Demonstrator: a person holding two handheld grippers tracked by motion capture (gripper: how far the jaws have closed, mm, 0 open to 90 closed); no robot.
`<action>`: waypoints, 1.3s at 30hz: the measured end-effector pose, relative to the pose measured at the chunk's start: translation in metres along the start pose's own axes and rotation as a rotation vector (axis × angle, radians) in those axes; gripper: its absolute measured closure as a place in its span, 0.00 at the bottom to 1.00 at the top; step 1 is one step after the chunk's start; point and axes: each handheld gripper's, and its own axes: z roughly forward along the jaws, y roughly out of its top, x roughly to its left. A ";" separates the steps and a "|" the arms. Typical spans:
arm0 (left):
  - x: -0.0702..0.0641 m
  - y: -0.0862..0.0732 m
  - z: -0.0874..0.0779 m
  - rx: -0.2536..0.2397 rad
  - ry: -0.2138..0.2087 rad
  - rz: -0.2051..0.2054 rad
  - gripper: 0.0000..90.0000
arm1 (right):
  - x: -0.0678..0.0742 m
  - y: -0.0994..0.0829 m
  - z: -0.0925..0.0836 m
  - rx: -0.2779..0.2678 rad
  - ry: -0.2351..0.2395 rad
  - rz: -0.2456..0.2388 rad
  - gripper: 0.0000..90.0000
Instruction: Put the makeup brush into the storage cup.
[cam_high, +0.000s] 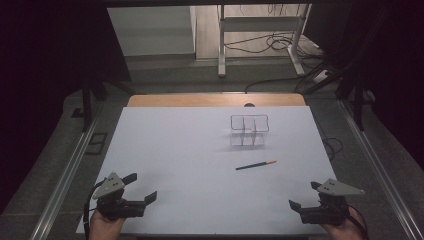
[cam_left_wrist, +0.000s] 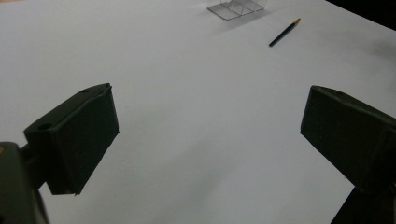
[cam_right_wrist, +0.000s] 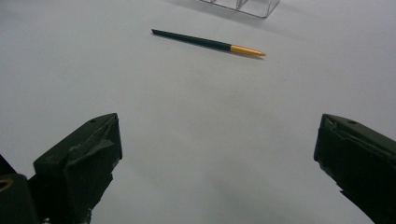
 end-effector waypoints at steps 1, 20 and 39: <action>0.000 0.000 0.000 0.000 -0.001 0.001 0.05 | 0.000 0.000 0.000 0.003 0.004 0.003 0.02; 0.003 0.000 -0.004 -0.042 0.034 -0.029 0.05 | 0.002 0.015 0.006 0.021 0.024 -0.024 0.02; 0.001 -0.001 -0.001 -0.017 0.032 -0.019 0.05 | 0.001 0.033 0.014 0.039 0.053 -0.062 0.01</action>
